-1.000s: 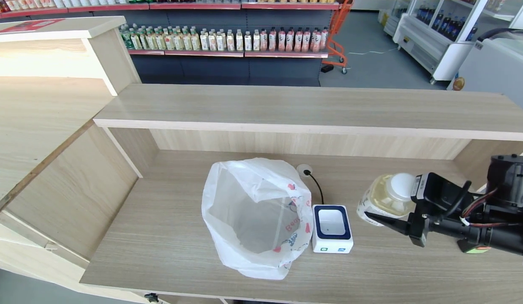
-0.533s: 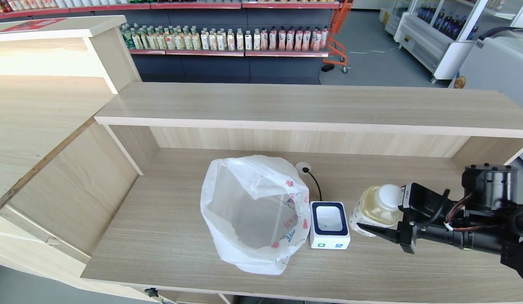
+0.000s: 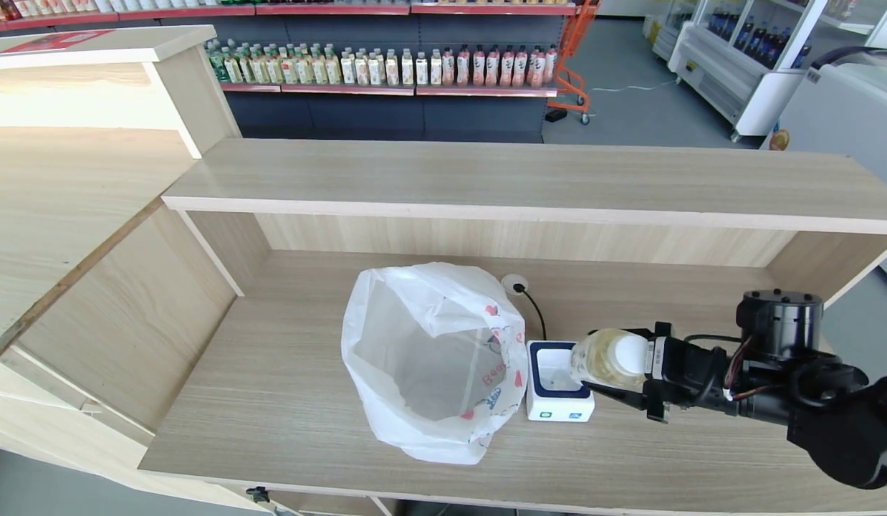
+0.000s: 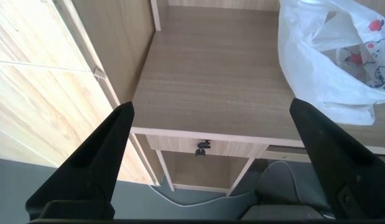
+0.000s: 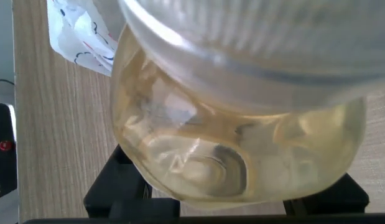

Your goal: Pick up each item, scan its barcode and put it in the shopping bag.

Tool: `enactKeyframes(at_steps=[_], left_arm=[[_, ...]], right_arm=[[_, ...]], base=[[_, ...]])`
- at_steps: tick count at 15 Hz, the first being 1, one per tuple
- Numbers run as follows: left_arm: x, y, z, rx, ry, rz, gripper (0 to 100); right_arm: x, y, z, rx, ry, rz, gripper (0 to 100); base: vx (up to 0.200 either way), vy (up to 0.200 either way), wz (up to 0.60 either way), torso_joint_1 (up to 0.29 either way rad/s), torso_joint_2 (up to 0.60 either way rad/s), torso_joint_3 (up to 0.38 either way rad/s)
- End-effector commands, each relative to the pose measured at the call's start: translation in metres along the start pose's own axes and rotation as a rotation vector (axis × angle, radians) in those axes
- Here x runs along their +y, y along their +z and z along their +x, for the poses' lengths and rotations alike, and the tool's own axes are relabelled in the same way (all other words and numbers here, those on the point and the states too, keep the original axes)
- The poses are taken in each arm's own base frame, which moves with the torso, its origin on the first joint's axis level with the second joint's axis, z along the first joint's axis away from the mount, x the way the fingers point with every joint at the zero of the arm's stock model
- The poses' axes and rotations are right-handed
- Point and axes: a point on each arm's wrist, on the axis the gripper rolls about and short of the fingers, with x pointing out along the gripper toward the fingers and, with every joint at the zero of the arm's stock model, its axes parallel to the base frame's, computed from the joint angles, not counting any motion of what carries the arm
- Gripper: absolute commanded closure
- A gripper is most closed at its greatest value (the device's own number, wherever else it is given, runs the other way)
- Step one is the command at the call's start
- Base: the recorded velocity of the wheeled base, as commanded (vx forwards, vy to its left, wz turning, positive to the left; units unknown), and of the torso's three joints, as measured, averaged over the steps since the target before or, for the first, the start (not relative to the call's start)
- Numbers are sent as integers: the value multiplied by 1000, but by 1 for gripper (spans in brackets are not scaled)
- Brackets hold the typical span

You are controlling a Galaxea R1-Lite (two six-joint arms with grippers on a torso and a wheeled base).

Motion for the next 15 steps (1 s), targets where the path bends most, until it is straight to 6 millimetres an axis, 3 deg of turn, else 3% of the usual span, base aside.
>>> enactKeyframes(at_steps=[1, 5, 15], left_arm=[[0, 0, 0, 0, 0, 0, 0], [0, 0, 0, 0, 0, 0, 0], [0, 0, 0, 0, 0, 0, 0]], right_arm=[[7, -18, 14, 10, 37, 15, 100], [8, -32, 30, -34, 76, -46, 100], [-9, -43, 56, -76, 29, -106, 100]], base=[[0, 0, 0, 0, 0, 0], [0, 0, 0, 0, 0, 0], [0, 0, 0, 0, 0, 0]])
